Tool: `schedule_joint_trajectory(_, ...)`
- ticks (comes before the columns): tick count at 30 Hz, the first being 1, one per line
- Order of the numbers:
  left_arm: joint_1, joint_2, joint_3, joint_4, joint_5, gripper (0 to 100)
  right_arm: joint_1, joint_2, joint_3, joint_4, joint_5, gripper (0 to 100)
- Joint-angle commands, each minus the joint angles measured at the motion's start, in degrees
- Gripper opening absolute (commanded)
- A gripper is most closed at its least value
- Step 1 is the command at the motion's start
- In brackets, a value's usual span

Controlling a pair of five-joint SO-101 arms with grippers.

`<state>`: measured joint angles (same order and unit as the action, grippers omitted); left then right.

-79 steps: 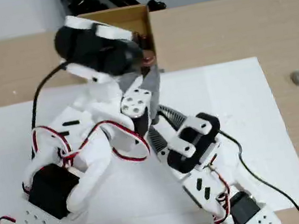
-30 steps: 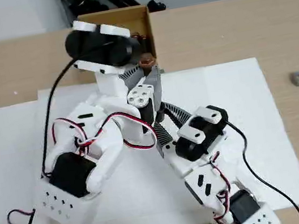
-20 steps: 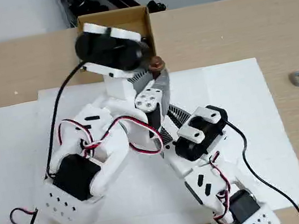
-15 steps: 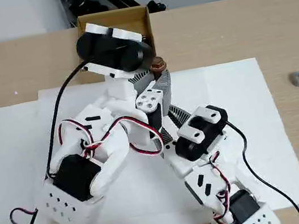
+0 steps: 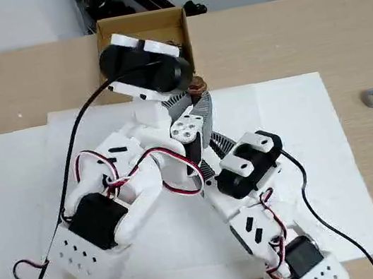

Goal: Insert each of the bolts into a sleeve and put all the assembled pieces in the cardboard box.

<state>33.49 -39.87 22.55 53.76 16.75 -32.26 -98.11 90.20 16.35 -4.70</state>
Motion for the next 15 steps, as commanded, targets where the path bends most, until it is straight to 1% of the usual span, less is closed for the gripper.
schedule_joint_trajectory(1, -2.46, -0.44, 0.84, -2.73, 0.09, 1, 0.66, -0.13, -4.57, 0.13, -0.53, 0.2)
schedule_joint_trajectory(5, -4.31, -0.44, 0.84, -3.25, 0.09, 1, 0.66, -0.13, -4.57, 0.13, -0.53, 0.2)
schedule_joint_trajectory(15, -3.43, -0.44, 1.01, -2.9, 0.26, 1, 0.75, 0.4, -6.24, 0.13, -0.53, 0.2)
